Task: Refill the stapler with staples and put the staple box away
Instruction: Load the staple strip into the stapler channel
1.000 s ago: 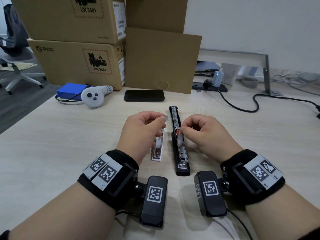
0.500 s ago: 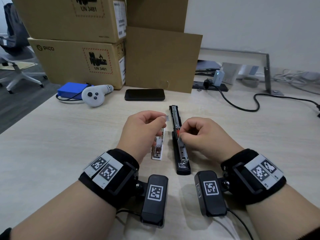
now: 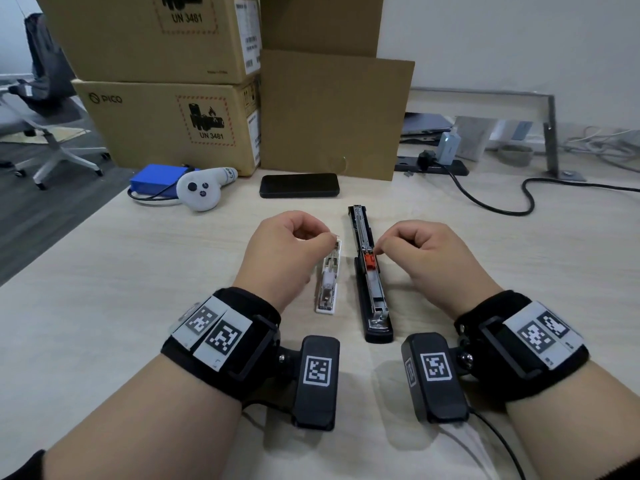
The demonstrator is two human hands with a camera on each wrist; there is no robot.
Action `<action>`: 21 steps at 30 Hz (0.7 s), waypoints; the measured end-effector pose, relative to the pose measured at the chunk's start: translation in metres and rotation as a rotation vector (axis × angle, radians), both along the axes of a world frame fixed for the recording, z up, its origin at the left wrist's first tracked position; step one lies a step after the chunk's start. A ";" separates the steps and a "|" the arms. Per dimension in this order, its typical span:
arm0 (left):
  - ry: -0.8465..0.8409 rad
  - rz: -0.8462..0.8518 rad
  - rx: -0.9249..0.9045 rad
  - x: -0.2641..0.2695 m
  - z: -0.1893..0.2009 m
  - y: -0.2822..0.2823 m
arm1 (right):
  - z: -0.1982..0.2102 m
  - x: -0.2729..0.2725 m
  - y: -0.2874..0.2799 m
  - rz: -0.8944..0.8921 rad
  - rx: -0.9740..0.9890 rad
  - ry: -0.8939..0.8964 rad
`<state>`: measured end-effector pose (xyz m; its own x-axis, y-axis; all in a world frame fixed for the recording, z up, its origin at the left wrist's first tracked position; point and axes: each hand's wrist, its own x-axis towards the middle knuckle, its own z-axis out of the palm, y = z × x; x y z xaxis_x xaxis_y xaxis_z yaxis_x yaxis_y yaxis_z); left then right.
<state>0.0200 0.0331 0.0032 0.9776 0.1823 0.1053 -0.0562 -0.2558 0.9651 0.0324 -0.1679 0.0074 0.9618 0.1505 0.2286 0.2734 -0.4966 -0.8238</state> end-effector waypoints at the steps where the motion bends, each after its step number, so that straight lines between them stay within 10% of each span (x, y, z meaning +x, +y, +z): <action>1: 0.009 0.001 -0.020 0.000 0.000 -0.001 | 0.000 0.000 -0.001 -0.005 0.003 0.005; 21: 0.107 -0.102 -0.329 0.003 0.002 0.001 | -0.007 0.023 -0.033 -0.284 -0.122 0.042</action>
<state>0.0231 0.0346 0.0055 0.9948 0.0898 -0.0471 0.0407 0.0714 0.9966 0.0556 -0.2010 0.0009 0.9776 -0.1015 0.1845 0.0768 -0.6441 -0.7611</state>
